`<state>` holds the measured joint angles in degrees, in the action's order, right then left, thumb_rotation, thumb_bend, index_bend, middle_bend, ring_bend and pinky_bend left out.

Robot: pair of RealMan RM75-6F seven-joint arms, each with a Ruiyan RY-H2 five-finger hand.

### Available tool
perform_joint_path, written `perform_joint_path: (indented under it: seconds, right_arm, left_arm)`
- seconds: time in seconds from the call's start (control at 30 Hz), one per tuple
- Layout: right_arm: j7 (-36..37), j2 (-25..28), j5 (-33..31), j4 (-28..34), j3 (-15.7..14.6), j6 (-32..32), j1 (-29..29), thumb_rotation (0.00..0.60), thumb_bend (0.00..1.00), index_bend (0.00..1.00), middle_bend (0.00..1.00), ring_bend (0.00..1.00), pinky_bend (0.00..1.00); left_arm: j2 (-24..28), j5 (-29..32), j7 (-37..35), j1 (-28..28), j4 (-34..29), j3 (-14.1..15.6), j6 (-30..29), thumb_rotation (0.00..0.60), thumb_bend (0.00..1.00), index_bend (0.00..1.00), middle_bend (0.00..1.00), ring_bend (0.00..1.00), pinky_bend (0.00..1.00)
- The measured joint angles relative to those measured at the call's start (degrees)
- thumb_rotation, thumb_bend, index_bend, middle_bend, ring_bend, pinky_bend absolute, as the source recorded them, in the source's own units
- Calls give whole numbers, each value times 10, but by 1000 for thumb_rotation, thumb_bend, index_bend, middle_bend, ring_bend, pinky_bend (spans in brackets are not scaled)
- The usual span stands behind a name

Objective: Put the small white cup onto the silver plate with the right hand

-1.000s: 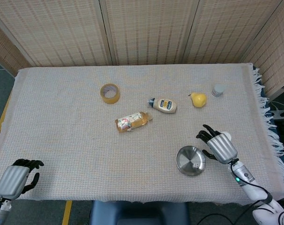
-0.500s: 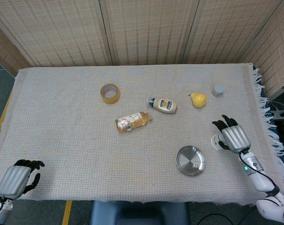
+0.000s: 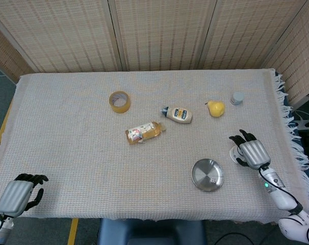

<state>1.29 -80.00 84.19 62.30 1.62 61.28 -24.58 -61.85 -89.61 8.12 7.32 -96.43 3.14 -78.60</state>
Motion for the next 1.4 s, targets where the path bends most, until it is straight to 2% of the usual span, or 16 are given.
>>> perform_joint_path:
  seconds: [0.23, 0.4, 0.53, 0.7, 0.97, 1.23, 1.4]
  right_arm:
    - [-62, 17, -40, 32, 5, 4, 20, 600, 149, 177, 207, 42, 310]
    - [-63, 13, -57, 27, 8, -11, 24, 600, 148, 222, 205, 52, 486]
    - [-53, 2, -57, 9, 8, -18, 22, 600, 149, 255, 206, 73, 544]
    - [-43, -9, -49, -4, 7, -20, 20, 600, 149, 257, 206, 73, 551]
    - [-50, -4, -39, 8, 7, -5, 20, 600, 149, 248, 206, 73, 551]
    - [-109, 33, -55, 82, 13, 3, 25, 600, 149, 226, 206, 72, 551]
    - [-128, 44, -66, 103, 17, 10, 30, 600, 149, 251, 206, 79, 568]
  left_arm:
    - [1, 2, 2, 1, -2, 1, 4, 600, 514, 377, 428, 372, 309]
    - [0, 4, 5, 2, -3, 1, 8, 600, 514, 381, 427, 372, 309]
    - [0, 7, 6, 3, -3, 1, 10, 600, 515, 381, 427, 372, 309]
    - [0, 8, 8, 3, -5, 2, 12, 600, 515, 381, 427, 373, 308]
    - [1, 8, 8, 3, -6, 2, 11, 600, 514, 381, 433, 373, 307]
    - [1, 7, 3, 2, -5, 1, 8, 600, 513, 381, 438, 373, 306]
    - [-2, 9, 0, 7, 0, 0, 16, 600, 513, 381, 438, 373, 301]
